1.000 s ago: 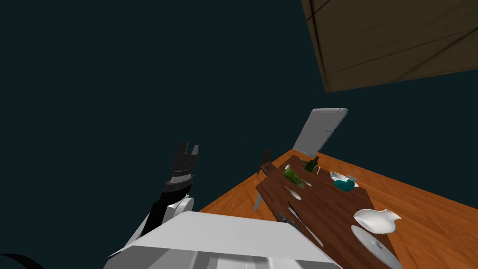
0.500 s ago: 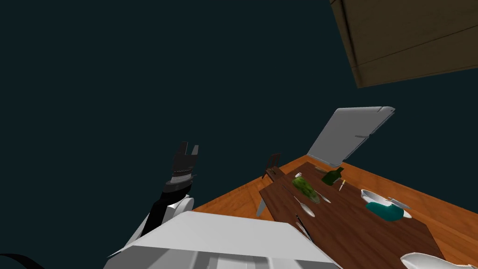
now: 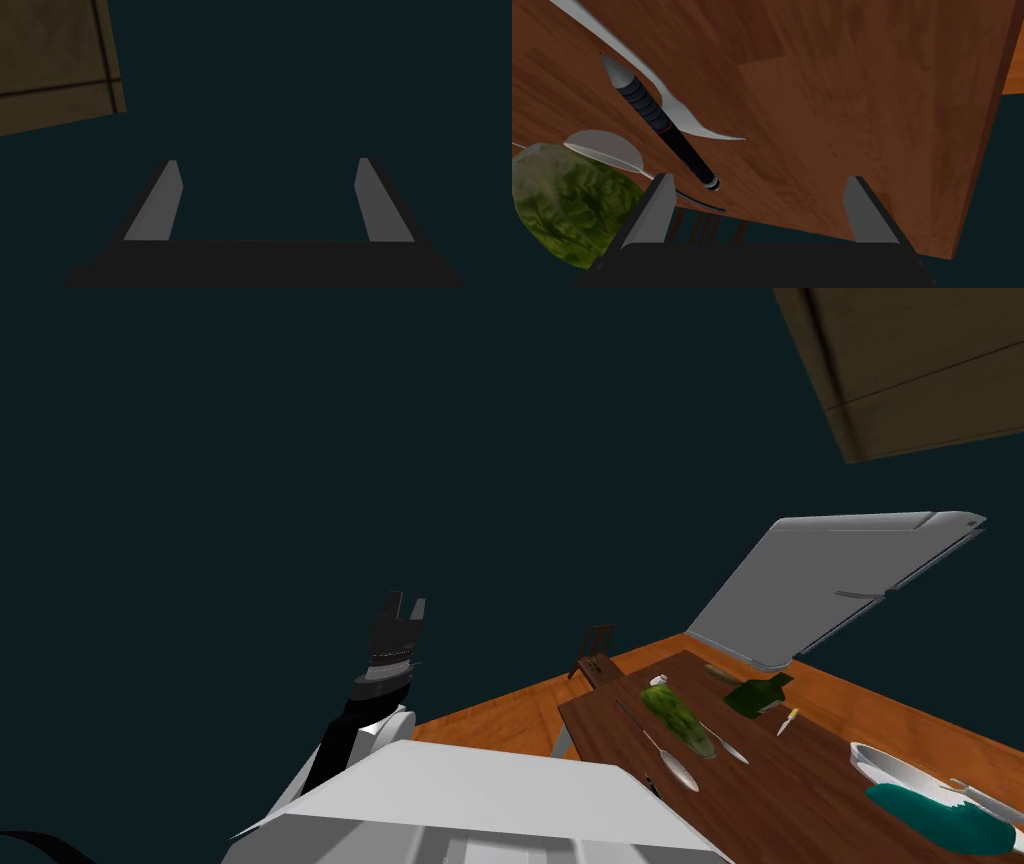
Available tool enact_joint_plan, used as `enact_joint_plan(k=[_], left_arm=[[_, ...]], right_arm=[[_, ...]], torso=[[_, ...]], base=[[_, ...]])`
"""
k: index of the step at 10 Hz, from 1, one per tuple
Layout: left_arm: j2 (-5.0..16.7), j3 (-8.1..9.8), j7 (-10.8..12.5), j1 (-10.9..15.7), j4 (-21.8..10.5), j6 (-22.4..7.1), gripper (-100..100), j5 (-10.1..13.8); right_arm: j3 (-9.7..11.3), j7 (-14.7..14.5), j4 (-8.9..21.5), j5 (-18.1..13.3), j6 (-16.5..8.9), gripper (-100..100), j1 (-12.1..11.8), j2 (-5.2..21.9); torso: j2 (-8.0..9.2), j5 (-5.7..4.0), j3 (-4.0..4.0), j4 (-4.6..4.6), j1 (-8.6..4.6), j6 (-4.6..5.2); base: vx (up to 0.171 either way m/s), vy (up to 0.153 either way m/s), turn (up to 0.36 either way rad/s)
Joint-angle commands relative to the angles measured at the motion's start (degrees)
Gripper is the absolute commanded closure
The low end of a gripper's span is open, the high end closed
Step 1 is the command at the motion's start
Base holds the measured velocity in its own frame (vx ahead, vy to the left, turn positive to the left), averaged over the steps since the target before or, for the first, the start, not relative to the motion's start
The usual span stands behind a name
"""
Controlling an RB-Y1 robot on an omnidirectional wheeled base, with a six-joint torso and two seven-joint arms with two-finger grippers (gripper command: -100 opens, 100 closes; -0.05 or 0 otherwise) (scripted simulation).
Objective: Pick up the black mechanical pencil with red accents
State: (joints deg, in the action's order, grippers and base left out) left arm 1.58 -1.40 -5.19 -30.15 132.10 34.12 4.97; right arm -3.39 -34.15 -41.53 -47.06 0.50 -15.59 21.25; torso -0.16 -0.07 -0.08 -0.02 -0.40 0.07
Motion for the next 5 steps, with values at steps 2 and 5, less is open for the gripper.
enact_joint_plan(k=[2, 5], left_arm=[[0.0, 0.0, 0.0, 0.0, 0.0, 0.0, 0, 0.0], [0.0, 0.0, 0.0, 0.0, 0.0, 0.0, 0, 0.0]], right_arm=[[1.7, -1.1, 0.9, -2.3, -2.6, -100, -0.3, 1.5], [1.2, -2.8, 3.0, -5.4, -3.8, -100, 0.1, 2.0]], torso=[[0.04, 0.01, 0.02, 0.0, 0.08, 0.05], [0.05, 0.01, 0.03, 0.01, 0.07, 0.01]], base=[[0.004, -0.065, 0.154], [0.007, -0.078, 0.175]])
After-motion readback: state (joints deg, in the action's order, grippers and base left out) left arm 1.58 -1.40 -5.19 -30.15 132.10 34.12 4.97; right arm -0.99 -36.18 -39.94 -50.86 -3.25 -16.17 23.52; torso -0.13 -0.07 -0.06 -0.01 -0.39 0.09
